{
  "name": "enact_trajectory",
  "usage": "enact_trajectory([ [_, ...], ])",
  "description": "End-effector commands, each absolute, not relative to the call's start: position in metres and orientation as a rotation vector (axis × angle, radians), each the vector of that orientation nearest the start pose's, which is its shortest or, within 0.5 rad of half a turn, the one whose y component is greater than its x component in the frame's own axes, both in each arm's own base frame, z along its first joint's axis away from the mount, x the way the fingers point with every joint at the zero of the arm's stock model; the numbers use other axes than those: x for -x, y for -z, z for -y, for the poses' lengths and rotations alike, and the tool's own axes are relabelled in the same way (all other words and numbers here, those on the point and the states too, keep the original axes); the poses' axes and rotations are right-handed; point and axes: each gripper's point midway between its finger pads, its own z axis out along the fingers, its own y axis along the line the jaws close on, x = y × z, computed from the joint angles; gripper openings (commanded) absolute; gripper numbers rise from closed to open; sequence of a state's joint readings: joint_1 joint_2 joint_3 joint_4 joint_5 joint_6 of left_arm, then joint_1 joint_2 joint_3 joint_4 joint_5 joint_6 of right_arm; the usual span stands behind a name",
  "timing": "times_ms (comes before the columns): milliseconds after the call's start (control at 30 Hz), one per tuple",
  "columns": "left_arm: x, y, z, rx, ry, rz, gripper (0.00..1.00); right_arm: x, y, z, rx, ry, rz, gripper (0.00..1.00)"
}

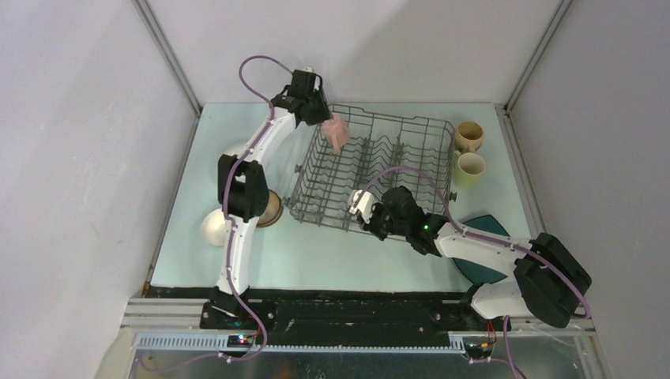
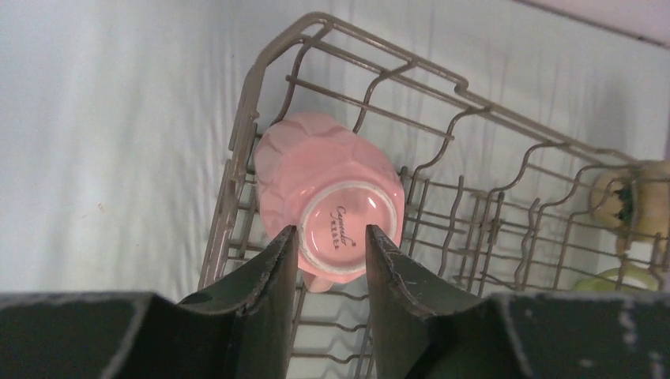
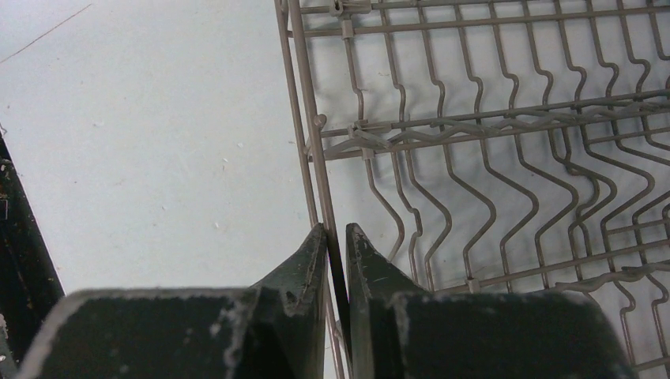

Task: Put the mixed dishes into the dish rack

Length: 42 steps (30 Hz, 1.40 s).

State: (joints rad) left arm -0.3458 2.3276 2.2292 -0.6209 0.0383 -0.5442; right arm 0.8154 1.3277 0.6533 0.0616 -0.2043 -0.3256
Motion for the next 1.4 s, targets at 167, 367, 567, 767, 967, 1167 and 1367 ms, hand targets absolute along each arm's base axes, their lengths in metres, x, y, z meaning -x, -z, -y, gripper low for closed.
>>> enact_trajectory([
  [167,-0.584,-0.144,0.271,0.246,0.732,-2.268,0.38,-0.248,-0.091,-0.276,1.237,-0.454,-1.827,0.00],
  [367,-0.568,-0.175,0.260,0.245,0.723,-2.201,0.53,-0.257,-0.097,-0.271,1.183,-0.422,-1.833,0.06],
  [567,-0.549,-0.218,0.228,0.190,0.544,-2.165,0.79,-0.261,-0.104,-0.270,1.144,-0.436,-1.826,0.07],
  [767,-0.515,-0.236,0.206,0.117,0.470,-2.171,0.89,-0.274,-0.096,-0.277,1.180,-0.464,-1.858,0.07],
  [967,-0.479,-0.202,0.168,0.125,0.310,-2.259,0.94,-0.284,-0.097,-0.289,1.242,-0.463,-1.826,0.08],
  [1167,-0.473,-0.159,0.158,0.079,0.248,-2.361,0.95,-0.286,-0.106,-0.289,1.248,-0.448,-1.813,0.12],
  [1367,-0.472,-0.120,0.166,0.013,0.261,-2.474,0.90,-0.287,-0.108,-0.285,1.234,-0.434,-1.824,0.12],
])
